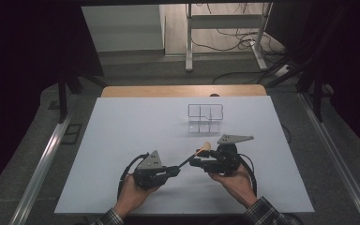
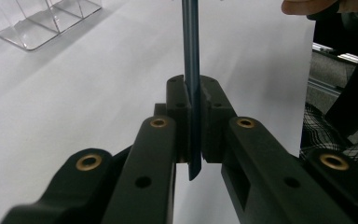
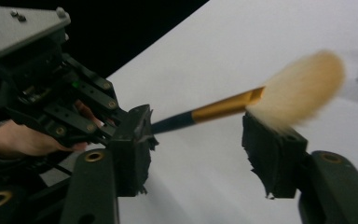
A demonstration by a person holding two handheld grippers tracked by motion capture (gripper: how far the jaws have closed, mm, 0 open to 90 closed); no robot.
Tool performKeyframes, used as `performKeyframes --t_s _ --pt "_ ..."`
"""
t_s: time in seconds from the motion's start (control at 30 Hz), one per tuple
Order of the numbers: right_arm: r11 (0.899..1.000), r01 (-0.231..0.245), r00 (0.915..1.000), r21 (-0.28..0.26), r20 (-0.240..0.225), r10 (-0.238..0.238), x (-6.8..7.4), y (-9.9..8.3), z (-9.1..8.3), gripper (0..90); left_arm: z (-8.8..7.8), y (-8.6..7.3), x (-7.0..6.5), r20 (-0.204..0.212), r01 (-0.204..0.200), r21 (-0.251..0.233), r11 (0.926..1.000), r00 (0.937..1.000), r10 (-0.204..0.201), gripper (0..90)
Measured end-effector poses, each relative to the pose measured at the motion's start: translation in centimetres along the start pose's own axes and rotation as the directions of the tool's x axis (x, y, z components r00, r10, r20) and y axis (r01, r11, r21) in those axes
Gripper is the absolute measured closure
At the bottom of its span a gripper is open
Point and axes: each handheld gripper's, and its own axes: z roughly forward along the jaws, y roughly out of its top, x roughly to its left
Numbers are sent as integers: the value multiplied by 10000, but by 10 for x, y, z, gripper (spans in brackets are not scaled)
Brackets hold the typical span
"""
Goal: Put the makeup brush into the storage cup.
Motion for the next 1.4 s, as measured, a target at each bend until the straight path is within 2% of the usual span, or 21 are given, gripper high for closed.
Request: performKeyframes --t_s 0.27,0.33,0.37,0.4,0.43,0.5,0.53,0.57,0.6,0.63,0.7,0.77,0.93,1.03,1.17,1.4 --pt "9976 -674 9948 130 -753 682 -8 -2 3 630 8 1 -6 -82 -314 292 9991 9995 317 844" --pt "9941 -1065 9855 207 -1309 1083 -12 -3 3 716 10 0 -6 -121 -284 409 9988 9995 289 843" --pt "9892 -1451 9726 197 -1806 1463 -15 -4 3 784 11 0 -6 -126 -309 467 9984 9994 315 841" --pt "9861 -1648 9626 195 -2147 1651 -17 -4 3 818 13 0 -5 -177 -297 674 9973 9994 310 833" --pt "9800 -1972 9458 272 -2580 1974 -18 -4 3 836 14 0 -5 -238 -301 727 9969 9992 319 814" --pt "9859 -1638 9619 337 -2164 1672 -17 -3 3 837 15 0 -5 -146 -475 957 9943 9987 491 766" --pt "9865 -1586 9653 399 -2037 1634 -16 -3 3 837 15 0 -7 -311 -625 1080 9922 9973 663 579" --pt "9881 -1484 9725 413 -1750 1534 -16 -2 2 837 15 1 -8 -399 -650 1090 9919 9968 697 579" --pt "9898 -1363 9762 406 -1645 1411 -17 -2 2 837 15 1 -8 -531 -628 1150 9914 9962 693 490" --pt "9905 -1322 9786 389 -1536 1366 -17 -2 0 837 14 1 -8 -616 -595 1140 9917 9959 668 442" --pt "9913 -1275 9816 341 -1387 1310 -18 -1 -1 836 14 2 -6 -600 -350 1124 9930 9973 419 358" --pt "9928 -1150 9844 335 -1298 1184 -18 -1 -3 836 14 1 -4 -646 -285 1193 9924 9972 364 296" --pt "9961 -791 9918 384 -977 825 -17 0 -6 836 12 0 -3 -734 -12 1148 9934 9973 96 195" --pt "9979 -426 9964 492 -716 461 -15 0 -7 836 10 0 -1 -568 29 1193 9929 9984 39 140" --pt "9981 -186 9989 591 -418 210 -14 1 -9 836 9 -2 2 -377 344 1207 9921 9988 -300 100" --pt "9980 171 9998 603 35 -174 -12 2 -12 836 4 -4 4 -443 425 1242 9914 9983 -373 55"
